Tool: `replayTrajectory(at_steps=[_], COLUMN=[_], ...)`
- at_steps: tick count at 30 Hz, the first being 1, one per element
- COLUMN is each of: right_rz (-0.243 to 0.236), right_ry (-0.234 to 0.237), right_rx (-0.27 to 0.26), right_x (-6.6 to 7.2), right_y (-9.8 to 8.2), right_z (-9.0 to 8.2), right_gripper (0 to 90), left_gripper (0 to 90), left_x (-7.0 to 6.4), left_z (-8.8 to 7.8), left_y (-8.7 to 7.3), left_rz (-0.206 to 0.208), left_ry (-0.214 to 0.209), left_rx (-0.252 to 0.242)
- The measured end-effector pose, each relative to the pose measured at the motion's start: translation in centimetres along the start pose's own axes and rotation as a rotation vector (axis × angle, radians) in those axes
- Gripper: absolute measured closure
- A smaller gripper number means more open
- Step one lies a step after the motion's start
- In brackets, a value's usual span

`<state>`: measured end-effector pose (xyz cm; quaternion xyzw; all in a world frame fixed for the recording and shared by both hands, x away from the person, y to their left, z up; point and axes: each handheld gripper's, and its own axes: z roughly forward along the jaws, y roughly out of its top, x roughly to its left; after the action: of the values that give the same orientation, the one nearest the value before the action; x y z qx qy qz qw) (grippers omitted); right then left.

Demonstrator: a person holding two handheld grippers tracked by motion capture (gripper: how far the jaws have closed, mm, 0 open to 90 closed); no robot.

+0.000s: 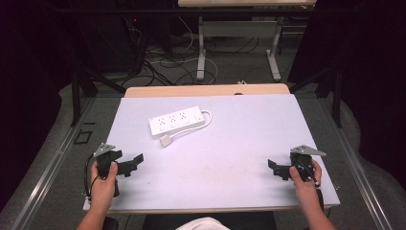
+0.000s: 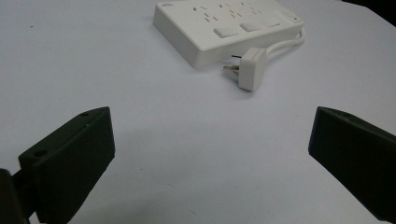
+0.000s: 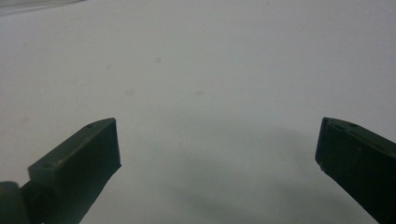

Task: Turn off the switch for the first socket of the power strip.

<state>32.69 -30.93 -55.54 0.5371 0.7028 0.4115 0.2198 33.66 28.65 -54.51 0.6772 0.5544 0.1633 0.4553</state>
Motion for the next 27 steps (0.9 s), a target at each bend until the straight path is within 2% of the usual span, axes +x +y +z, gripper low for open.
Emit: replayTrajectory(at_steps=[1, 5, 7, 8, 15, 21, 26, 27], right_rz=[0.002, 0.001, -0.003, -0.005, -0.006, -0.011, -0.002, -0.002], right_ry=[-0.006, 0.003, 0.006, 0.006, 0.001, 0.014, 0.014, 0.014], right_rx=[-0.006, 0.004, 0.004, 0.005, -0.002, 0.006, 0.012, 0.012], right_x=[0.0, 0.0, 0.0, 0.0, -0.2, -0.3, -0.3, -0.3], right_y=[0.0, 0.0, 0.0, 0.0, 0.0, 0.0, -0.1, -0.1], right_z=[0.1, 0.0, 0.1, 0.1, 0.1, 0.2, 0.2, 0.2], right_gripper=[0.0, 0.0, 0.0, 0.0, 0.0, 0.0, 0.0, 0.0], left_gripper=[0.4, 0.4, 0.5, 0.4, 0.5, 0.5, 0.6, 0.6], left_x=[0.1, 0.6, 0.7, 0.9, 1.6, 2.0, 2.4, 2.4], left_z=[0.1, 0.2, 0.3, 0.4, 0.7, 0.9, 1.0, 0.9], left_y=[-0.1, -0.5, -0.6, -0.6, -0.8, -1.0, -1.0, -1.0], left_rz=[-0.012, -0.006, -0.021, -0.010, -0.015, -0.039, -0.049, -0.052], left_ry=[0.000, 0.015, 0.022, 0.030, 0.059, 0.062, 0.070, 0.070], left_rx=[-0.009, -0.018, -0.008, -0.007, 0.005, 0.031, 0.031, 0.046])
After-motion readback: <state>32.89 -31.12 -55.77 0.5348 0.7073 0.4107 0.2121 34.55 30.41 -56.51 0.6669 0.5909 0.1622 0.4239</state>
